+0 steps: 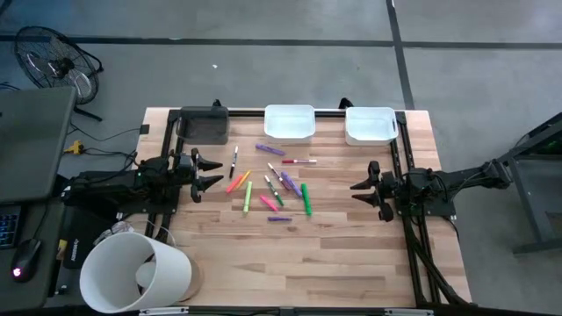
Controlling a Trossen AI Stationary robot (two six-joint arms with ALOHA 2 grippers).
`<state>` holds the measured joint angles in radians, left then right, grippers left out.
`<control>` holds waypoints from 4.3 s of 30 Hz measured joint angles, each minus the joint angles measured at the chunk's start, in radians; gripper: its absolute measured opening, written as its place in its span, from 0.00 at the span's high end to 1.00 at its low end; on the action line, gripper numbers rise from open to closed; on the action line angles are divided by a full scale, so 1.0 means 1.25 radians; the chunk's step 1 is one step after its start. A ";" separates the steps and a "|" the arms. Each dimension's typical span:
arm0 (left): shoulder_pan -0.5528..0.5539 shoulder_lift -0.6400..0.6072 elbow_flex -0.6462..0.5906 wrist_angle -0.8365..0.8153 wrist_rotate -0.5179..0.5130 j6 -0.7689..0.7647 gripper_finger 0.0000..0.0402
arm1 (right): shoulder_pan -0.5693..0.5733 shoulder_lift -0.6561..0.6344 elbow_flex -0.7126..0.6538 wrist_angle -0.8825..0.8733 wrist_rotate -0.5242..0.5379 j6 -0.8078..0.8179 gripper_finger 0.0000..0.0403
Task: Pick & Place Markers
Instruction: Put the red marker pen into the right white bin
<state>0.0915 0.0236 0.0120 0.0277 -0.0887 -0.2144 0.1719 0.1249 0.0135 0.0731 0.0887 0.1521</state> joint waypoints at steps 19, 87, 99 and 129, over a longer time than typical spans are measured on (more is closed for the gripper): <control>0.000 0.000 0.000 0.000 0.000 0.000 0.47 | -0.001 0.118 0.188 -0.193 0.098 -0.005 0.71; 0.000 0.000 0.000 0.000 0.000 0.000 0.47 | -0.379 1.220 0.846 -0.521 -0.137 -0.260 0.71; 0.000 0.000 0.000 0.000 0.000 0.000 0.47 | -0.443 1.269 0.871 -0.542 -0.133 -0.157 0.69; 0.000 0.000 0.000 0.000 0.001 0.000 0.47 | -0.480 1.430 0.973 -0.552 -0.103 -0.355 0.52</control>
<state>0.0917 0.0238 0.0120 0.0274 -0.0875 -0.2145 -0.4286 1.9129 1.2293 -0.6171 -0.0406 -0.2921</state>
